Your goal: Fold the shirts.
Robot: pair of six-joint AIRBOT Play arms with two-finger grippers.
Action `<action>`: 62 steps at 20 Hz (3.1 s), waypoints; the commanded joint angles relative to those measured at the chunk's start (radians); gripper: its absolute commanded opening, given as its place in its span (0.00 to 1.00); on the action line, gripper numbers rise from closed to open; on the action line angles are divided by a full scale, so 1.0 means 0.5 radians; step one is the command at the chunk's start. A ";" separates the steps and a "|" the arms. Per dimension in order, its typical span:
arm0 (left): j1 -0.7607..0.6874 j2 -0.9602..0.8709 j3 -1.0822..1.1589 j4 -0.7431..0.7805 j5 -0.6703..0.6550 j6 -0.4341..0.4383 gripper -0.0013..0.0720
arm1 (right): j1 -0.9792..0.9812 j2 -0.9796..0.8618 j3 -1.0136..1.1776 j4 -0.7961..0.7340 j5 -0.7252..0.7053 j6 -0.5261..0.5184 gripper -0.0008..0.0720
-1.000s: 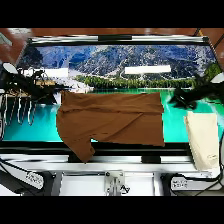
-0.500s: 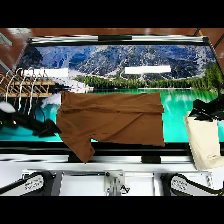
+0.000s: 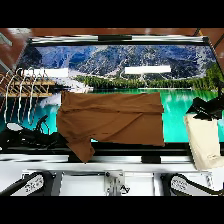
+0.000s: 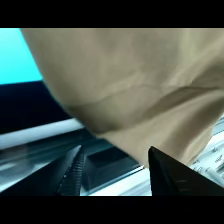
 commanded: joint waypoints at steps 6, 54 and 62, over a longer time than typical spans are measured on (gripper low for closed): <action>0.002 0.005 -0.124 -0.127 0.223 0.079 0.61 | -0.002 0.000 -0.001 -0.009 -0.018 0.024 0.76; -0.185 -0.317 1.008 -0.142 -0.195 0.391 0.06 | 0.242 0.086 -0.652 0.602 -0.773 -0.102 0.11; -0.264 -1.052 1.850 -0.179 -0.240 0.169 0.06 | 0.518 -0.326 -0.158 0.417 -1.046 0.125 0.11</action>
